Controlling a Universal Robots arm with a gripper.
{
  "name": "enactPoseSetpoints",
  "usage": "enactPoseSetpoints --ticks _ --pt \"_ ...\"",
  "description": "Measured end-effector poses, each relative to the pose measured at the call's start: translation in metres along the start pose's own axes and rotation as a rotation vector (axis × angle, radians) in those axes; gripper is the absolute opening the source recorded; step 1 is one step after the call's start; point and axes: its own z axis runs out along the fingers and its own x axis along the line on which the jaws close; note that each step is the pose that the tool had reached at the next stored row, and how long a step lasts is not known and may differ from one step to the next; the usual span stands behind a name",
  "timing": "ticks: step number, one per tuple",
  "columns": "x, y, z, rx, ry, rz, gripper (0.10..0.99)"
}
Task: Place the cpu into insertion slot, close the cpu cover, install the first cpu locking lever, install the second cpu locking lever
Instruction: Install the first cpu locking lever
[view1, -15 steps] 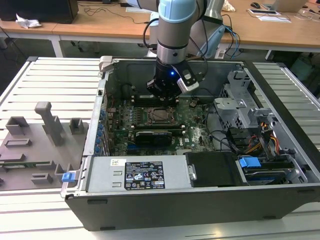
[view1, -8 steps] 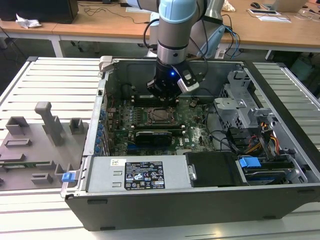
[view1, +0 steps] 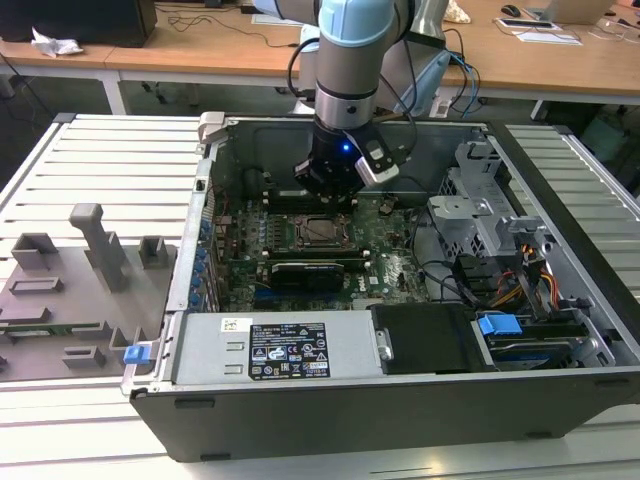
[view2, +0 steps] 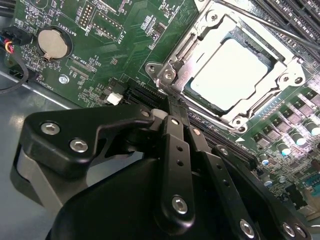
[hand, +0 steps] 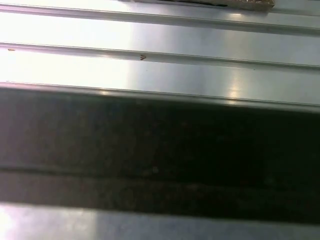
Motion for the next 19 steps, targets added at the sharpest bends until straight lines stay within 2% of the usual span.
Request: enactPoseSetpoints --ticks 10,19 --pt "0.0001 -0.0011 0.0012 0.0 0.0004 0.0 0.106" --pt "-0.0004 -0.0011 -0.0009 -0.002 0.0006 0.0 0.106"
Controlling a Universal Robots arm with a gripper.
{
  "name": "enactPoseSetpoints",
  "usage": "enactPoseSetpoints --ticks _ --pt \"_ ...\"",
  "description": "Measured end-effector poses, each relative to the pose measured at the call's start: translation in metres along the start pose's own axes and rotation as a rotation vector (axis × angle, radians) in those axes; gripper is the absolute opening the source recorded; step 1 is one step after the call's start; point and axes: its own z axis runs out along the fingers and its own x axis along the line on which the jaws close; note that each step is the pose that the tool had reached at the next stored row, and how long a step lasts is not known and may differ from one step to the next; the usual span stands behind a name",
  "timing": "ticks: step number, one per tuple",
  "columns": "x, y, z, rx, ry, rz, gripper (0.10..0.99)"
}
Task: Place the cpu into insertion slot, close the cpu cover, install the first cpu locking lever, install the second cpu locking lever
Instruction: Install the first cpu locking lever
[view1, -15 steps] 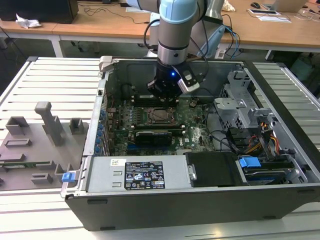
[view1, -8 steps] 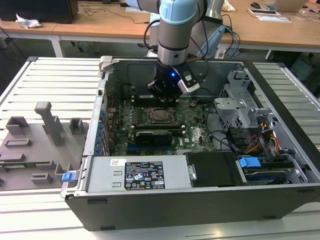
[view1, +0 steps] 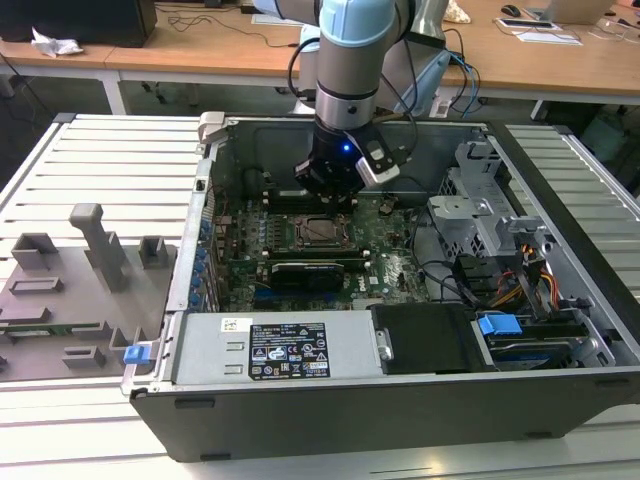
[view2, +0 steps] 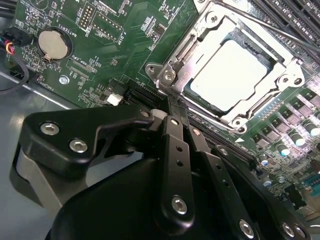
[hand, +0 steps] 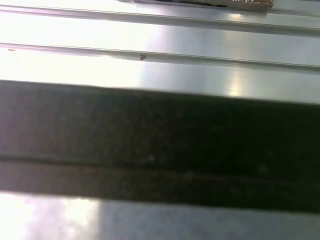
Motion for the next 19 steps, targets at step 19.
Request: enactPoseSetpoints --ticks 19 --pt "-0.0002 -0.0001 -0.0067 -0.014 -0.0006 0.0 0.106"
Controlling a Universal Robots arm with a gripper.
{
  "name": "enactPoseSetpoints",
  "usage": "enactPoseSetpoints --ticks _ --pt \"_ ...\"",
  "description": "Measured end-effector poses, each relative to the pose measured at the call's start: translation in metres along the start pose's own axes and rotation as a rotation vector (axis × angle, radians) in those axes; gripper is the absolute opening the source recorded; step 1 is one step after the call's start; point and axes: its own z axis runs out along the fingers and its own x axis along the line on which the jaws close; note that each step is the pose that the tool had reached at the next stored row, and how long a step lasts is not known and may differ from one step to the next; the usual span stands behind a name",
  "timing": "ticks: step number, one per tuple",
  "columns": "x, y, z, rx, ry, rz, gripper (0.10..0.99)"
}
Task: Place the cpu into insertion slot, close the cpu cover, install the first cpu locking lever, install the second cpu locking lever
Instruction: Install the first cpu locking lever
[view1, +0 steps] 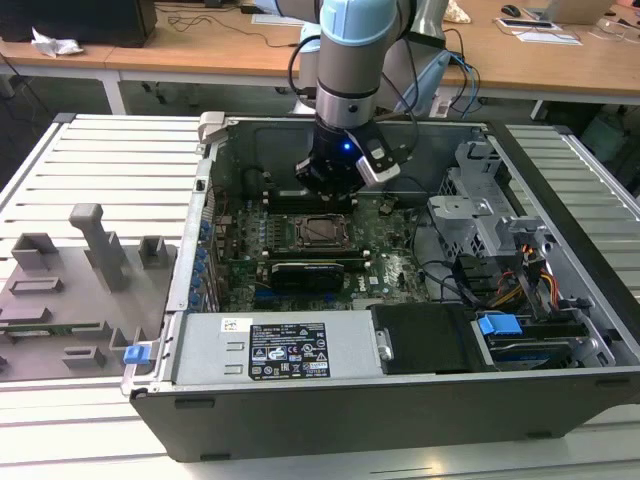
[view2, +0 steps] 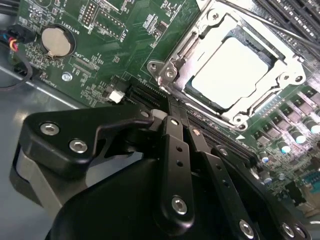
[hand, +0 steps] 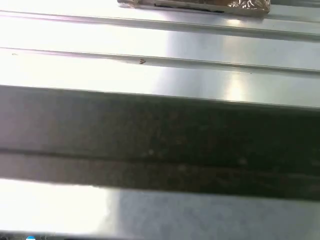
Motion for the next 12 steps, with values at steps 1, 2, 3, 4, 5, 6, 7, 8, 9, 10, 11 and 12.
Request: enactPoseSetpoints --ticks 1,2,3,4,5,6,7,8,9,10,11,12 --pt "0.0 -0.0002 -0.0006 0.0 0.0001 0.0 0.106" --pt "0.0001 -0.0017 -0.0008 0.0 0.0001 0.0 0.106" --pt "0.0002 -0.0032 -0.001 0.0 0.0002 0.0 0.106" --pt "0.0004 -0.005 -0.0011 0.0 0.0001 0.0 0.106" --pt "0.0005 -0.0067 -0.0013 0.0 0.0001 0.0 0.106" --pt "0.0005 -0.0074 -0.0013 0.0 0.0001 0.0 0.106" --pt "0.0006 -0.0085 -0.0014 0.0 0.0001 0.0 0.106" --pt "0.0006 -0.0093 -0.0015 0.0 0.0001 0.0 0.106" --pt "0.0007 -0.0105 -0.0016 0.0 0.0001 0.0 0.106" --pt "0.0008 -0.0115 -0.0017 0.0 0.0001 0.0 0.106" --pt "0.0008 -0.0119 -0.0017 0.0 0.0 0.0 0.106" --pt "0.0008 -0.0123 -0.0017 0.0 0.0001 0.0 0.106"
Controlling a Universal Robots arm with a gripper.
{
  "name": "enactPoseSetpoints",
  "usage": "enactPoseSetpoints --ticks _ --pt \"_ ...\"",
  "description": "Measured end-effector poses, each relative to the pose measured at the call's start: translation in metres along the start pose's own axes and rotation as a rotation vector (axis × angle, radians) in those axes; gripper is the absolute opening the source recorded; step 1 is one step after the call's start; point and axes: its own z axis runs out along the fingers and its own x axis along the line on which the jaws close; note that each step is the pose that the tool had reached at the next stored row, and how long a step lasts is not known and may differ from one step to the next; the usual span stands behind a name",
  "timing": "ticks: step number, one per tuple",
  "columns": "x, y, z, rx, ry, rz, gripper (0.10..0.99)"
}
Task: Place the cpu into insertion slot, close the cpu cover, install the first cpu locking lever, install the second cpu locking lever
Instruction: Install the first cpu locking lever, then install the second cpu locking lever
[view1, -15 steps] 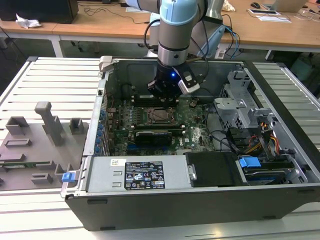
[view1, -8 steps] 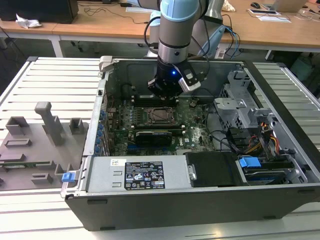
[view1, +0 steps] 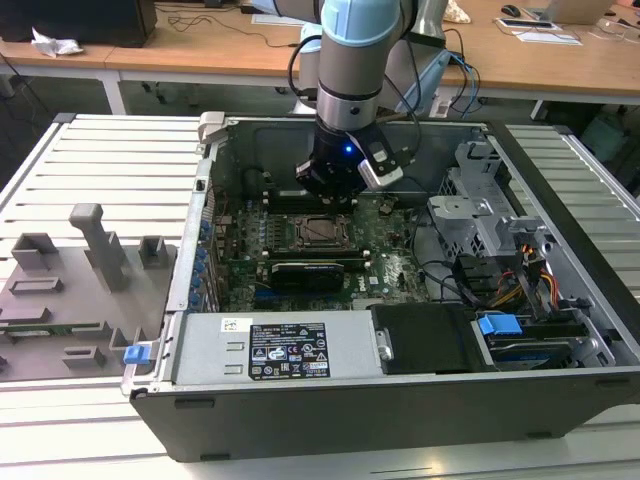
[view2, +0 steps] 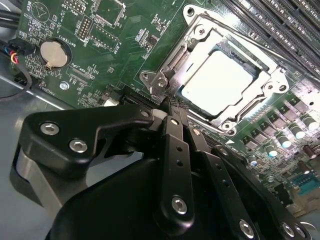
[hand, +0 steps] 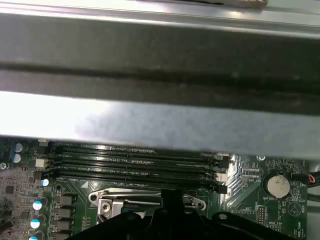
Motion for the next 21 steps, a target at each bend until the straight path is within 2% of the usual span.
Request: enactPoseSetpoints --ticks 17,19,21 --pt "0.0011 -0.0147 -0.0016 0.0 0.0001 0.0 0.106" --pt "0.001 -0.0147 -0.0045 0.0 0.0 0.0 0.106" --pt "0.0009 -0.0139 -0.0134 0.0 0.0 0.0 0.106"
